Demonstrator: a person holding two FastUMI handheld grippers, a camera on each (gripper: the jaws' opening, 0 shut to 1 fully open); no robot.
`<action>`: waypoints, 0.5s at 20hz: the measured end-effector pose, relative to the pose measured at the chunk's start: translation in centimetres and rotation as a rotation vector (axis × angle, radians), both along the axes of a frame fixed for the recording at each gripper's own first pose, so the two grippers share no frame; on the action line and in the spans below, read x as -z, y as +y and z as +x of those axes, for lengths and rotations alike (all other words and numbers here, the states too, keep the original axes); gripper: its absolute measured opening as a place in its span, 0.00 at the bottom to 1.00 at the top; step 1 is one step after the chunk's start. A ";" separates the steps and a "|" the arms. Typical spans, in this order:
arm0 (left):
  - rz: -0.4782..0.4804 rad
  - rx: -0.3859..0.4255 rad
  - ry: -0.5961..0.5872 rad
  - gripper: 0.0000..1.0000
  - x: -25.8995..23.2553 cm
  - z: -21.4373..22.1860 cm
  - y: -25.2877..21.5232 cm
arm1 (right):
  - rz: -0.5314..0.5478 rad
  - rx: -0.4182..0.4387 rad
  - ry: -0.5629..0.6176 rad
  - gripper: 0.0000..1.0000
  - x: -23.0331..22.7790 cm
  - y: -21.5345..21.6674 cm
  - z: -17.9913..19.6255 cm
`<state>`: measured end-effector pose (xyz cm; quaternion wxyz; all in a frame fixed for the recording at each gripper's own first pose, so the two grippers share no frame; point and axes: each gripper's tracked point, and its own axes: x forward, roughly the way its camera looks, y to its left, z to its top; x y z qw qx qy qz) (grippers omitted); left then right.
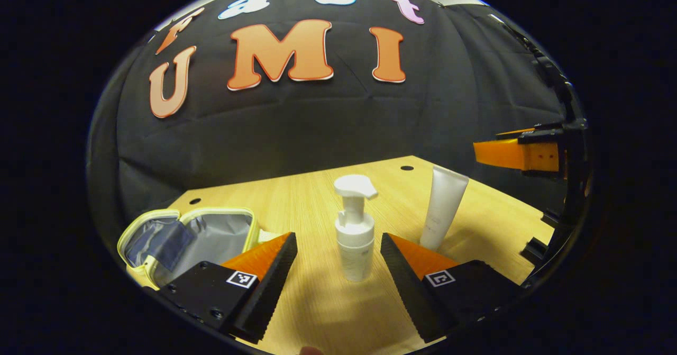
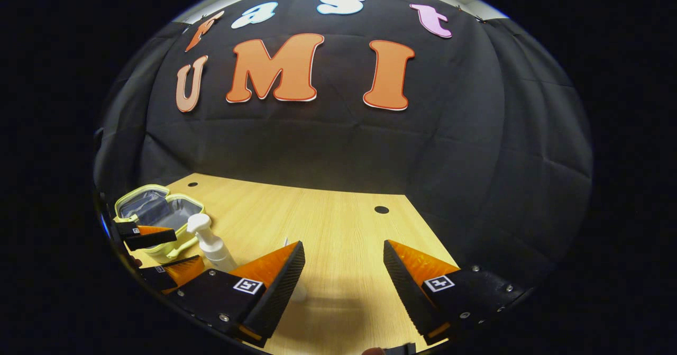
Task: First open the suitcase, pack the skin care products into it, and then close the suitcase.
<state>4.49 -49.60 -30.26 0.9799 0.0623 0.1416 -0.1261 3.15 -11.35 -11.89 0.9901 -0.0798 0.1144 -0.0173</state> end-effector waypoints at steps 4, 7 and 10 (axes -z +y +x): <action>0.019 -0.026 0.060 0.99 3.4 1.9 -1.0 | 0.004 0.020 0.031 0.95 1.3 -1.6 0.0; 0.050 -0.048 0.080 1.00 4.8 3.3 -1.2 | 0.006 0.030 0.046 0.95 2.1 -2.4 0.0; 0.016 -0.059 0.091 0.87 5.6 4.2 -2.2 | 0.015 0.027 0.076 0.95 3.5 -2.4 -0.5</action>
